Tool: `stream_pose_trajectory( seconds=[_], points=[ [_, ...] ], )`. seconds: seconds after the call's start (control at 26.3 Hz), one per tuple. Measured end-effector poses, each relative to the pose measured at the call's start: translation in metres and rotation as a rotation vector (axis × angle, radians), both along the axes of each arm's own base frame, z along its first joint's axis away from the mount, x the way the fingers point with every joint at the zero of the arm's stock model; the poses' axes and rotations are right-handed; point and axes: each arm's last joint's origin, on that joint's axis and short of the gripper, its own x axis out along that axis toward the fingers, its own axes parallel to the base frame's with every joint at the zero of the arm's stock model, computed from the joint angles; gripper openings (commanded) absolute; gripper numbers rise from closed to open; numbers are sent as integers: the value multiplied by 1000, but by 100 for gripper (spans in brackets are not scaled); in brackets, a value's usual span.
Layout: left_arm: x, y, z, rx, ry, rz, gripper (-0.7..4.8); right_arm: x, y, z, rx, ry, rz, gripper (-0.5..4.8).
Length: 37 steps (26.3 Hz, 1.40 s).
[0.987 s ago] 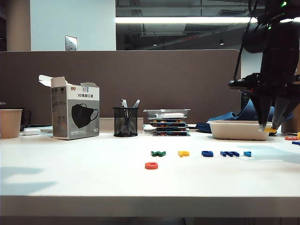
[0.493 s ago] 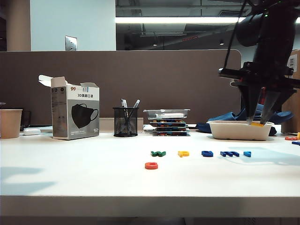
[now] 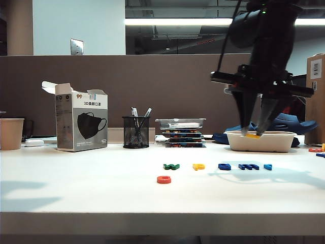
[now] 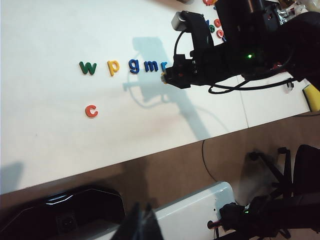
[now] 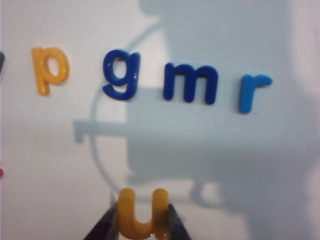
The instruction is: Select the appropriate letters from the row of letter magnets placed on the table to arrange into the word "cup".
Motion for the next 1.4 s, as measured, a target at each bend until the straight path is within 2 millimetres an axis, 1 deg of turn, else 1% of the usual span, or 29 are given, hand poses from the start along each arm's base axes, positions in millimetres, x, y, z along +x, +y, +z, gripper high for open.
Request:
stream_pose_trajectory(
  seconds=[0.15, 0.23, 0.65, 0.8, 0.95, 1.4],
  points=[
    [0, 0, 0, 0, 0, 0, -5, -5, 13, 0, 3, 2, 15, 112],
    [0, 0, 0, 0, 0, 0, -5, -10, 24, 0, -2, 0, 18, 112],
    [0, 0, 0, 0, 0, 0, -5, -20, 53, 0, 15, -19, 42, 112],
    [0, 0, 0, 0, 0, 0, -5, -24, 67, -6, 18, -11, 55, 112],
    [0, 0, 0, 0, 0, 0, -5, -25, 76, -13, 15, 1, 62, 112],
    [0, 0, 0, 0, 0, 0, -5, -24, 91, -32, 6, 31, 61, 112]
  ],
)
